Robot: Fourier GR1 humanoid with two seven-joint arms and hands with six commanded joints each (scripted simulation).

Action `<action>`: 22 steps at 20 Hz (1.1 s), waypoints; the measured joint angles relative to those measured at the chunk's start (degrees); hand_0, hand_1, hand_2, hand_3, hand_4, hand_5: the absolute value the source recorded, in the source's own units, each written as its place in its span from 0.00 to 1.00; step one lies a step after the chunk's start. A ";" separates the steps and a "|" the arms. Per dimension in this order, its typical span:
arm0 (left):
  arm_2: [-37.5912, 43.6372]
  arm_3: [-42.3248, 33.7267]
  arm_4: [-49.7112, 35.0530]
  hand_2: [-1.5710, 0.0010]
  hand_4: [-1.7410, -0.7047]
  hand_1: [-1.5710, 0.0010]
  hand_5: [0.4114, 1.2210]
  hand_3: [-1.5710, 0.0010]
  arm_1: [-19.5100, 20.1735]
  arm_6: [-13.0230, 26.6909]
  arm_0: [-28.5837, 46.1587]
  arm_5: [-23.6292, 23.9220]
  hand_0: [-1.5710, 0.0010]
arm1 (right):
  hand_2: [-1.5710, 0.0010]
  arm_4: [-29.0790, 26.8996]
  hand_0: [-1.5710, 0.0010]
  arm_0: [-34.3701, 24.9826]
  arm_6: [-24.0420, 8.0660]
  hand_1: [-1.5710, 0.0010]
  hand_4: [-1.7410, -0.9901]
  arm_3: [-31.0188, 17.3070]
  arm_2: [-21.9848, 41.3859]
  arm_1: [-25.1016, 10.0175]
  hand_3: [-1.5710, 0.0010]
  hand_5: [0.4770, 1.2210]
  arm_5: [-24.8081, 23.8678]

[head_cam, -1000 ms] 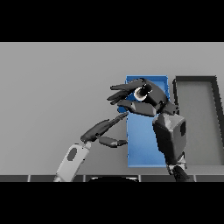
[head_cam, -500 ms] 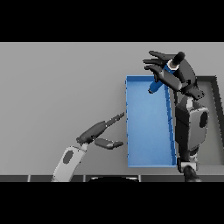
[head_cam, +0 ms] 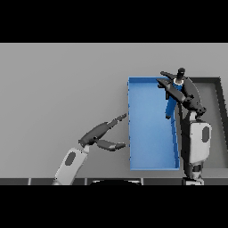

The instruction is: Pick up the blue pipe and place it into the blue bin.

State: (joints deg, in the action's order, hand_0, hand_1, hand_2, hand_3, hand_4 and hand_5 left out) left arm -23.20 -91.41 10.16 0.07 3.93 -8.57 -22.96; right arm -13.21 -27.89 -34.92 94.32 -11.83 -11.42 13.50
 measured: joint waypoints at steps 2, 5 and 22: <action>0.04 -0.73 0.18 1.00 0.78 1.00 0.07 1.00 0.26 -0.26 0.04 0.27 1.00 | 0.00 2.24 0.00 2.95 0.00 0.00 0.32 -1.54 1.04 0.49 0.00 1.00 -2.29; 0.20 0.63 0.98 1.00 0.79 1.00 0.08 1.00 0.23 0.03 -0.71 0.67 1.00 | 0.00 1.50 0.00 5.37 0.02 0.00 0.32 -5.15 4.05 -0.98 0.00 1.00 -6.39; 0.26 0.36 0.77 1.00 0.79 1.00 0.10 1.00 0.03 -0.10 -0.79 0.91 1.00 | 0.87 -23.01 0.86 1.50 -0.03 0.86 0.68 -14.06 42.51 -29.37 0.96 0.59 -25.47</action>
State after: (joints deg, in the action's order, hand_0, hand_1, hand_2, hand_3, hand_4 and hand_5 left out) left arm -22.94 -91.05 10.93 0.10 3.82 -9.36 -22.05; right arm -36.22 -26.38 -34.95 80.25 30.68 -40.79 -11.98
